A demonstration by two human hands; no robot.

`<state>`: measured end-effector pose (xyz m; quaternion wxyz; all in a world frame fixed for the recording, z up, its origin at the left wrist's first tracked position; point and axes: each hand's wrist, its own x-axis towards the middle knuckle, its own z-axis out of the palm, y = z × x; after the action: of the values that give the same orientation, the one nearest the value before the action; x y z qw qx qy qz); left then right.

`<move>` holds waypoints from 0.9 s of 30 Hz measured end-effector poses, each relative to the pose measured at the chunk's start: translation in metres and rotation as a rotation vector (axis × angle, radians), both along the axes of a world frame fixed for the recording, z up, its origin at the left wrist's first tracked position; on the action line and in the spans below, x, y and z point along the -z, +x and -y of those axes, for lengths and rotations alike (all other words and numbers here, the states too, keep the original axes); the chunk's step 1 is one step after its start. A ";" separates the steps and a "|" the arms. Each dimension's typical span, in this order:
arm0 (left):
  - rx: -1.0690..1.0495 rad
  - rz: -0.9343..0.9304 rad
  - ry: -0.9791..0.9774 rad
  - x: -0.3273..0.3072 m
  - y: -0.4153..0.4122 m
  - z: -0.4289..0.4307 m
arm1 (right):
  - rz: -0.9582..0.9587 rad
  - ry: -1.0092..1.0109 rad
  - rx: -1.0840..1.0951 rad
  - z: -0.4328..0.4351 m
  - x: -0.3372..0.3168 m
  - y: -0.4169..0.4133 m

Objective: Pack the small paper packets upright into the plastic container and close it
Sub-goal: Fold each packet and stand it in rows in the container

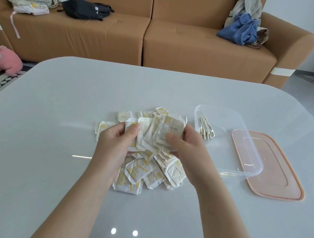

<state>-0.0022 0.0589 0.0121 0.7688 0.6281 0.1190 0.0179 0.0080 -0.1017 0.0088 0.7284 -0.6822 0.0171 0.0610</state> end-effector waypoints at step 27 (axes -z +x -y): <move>0.061 -0.036 0.118 0.004 0.014 0.020 | 0.109 -0.181 0.033 -0.014 0.018 0.003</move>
<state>0.0113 0.0386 0.0081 0.7283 0.6759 0.1124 -0.0099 0.0111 -0.0873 -0.0089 0.6644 -0.7473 -0.0059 0.0099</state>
